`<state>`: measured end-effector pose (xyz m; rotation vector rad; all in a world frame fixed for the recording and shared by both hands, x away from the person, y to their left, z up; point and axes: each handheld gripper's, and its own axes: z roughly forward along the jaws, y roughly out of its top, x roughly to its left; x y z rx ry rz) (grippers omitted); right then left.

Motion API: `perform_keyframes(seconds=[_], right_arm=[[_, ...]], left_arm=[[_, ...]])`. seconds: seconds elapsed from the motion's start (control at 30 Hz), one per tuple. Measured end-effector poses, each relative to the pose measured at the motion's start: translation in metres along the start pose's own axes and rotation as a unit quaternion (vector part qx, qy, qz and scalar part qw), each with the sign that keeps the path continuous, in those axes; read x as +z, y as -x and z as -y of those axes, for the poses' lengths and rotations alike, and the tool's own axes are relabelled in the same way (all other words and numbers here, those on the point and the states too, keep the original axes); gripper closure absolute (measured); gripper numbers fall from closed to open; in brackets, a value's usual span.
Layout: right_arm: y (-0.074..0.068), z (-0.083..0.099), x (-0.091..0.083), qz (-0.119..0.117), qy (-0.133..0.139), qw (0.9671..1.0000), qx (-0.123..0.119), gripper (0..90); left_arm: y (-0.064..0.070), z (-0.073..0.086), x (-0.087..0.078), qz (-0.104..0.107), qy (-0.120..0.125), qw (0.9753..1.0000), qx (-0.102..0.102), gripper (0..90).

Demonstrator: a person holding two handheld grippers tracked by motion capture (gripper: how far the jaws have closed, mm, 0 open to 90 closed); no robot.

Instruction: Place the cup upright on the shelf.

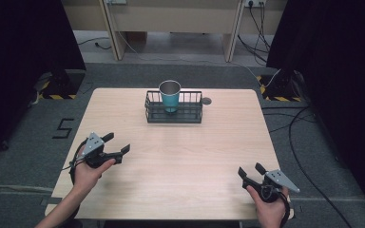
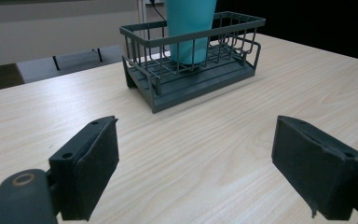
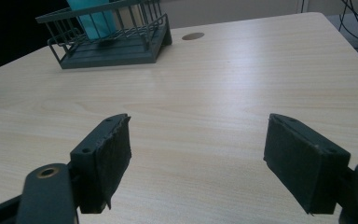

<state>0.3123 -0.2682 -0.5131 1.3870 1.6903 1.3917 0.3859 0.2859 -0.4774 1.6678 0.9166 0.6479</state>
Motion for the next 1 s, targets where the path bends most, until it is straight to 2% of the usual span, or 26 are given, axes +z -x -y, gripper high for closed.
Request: perform_keyframes(seconds=[0.4, 0.6, 0.77, 0.87, 1.0], right_arm=[[0.000, 0.000, 0.000, 0.000, -0.001, 1.0000, 0.001, 23.6], [0.000, 0.000, 0.000, 0.001, -0.002, 1.0000, 0.001, 23.6], [0.000, 0.000, 0.000, 0.000, -0.002, 1.0000, -0.001, 23.6], [0.000, 0.000, 0.001, -0.002, -0.005, 1.0000, -0.006, 23.5], [-0.001, 0.000, 0.001, -0.003, -0.007, 0.9999, -0.009, 23.2]], left_arm=[[-0.009, 0.020, -0.020, -0.016, -0.012, 0.9997, -0.015, 14.2], [-0.011, 0.033, -0.024, -0.021, -0.021, 0.9994, -0.019, 14.2], [-0.011, 0.038, -0.026, -0.014, -0.010, 0.9994, -0.031, 14.6], [-0.010, 0.038, -0.028, -0.017, -0.008, 0.9997, -0.018, 14.5], [-0.010, 0.037, -0.028, -0.012, -0.001, 0.9998, -0.019, 14.5]])
